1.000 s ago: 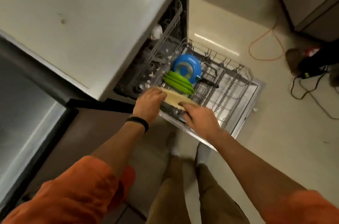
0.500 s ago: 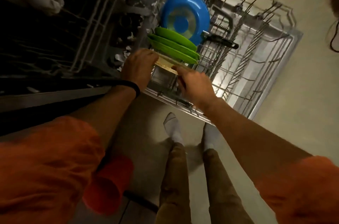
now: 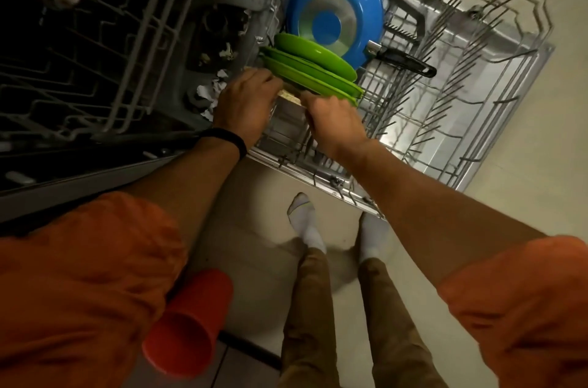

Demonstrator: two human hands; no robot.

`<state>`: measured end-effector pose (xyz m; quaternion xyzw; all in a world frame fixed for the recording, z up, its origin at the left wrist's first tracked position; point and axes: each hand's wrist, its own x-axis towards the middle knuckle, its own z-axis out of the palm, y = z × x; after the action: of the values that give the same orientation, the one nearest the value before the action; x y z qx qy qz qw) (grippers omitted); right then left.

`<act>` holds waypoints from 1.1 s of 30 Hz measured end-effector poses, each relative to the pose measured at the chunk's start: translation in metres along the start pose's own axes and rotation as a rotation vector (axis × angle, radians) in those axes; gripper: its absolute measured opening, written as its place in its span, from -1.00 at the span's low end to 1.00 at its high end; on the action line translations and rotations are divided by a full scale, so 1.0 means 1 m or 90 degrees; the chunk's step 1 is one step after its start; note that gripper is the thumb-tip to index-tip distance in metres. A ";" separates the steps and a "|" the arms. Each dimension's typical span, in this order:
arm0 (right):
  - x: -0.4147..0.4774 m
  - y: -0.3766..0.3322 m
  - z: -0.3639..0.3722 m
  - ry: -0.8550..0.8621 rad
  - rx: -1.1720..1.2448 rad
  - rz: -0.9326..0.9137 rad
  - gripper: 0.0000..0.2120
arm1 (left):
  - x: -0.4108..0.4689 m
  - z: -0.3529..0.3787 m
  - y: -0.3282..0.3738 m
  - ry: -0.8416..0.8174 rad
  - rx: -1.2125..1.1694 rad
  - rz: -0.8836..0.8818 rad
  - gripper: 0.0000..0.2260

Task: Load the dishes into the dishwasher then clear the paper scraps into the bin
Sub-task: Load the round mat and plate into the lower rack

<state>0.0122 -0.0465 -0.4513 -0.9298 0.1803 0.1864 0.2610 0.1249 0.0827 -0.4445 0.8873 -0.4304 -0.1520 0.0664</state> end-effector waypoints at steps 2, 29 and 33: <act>0.000 0.002 0.001 -0.010 -0.005 0.002 -0.69 | 0.004 0.001 -0.001 -0.009 0.003 0.002 -0.82; -0.243 -0.076 -0.274 0.030 -0.073 -0.133 -0.66 | -0.147 -0.275 0.204 0.080 -0.037 -0.137 -0.83; -0.289 -0.100 -0.309 0.058 -0.094 -0.172 -0.62 | -0.191 -0.319 0.229 0.165 -0.028 -0.160 -0.80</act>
<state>-0.1166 -0.0690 -0.0367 -0.9698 0.0509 0.1196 0.2065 -0.0529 0.0862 -0.0455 0.9445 -0.3008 -0.0527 0.1213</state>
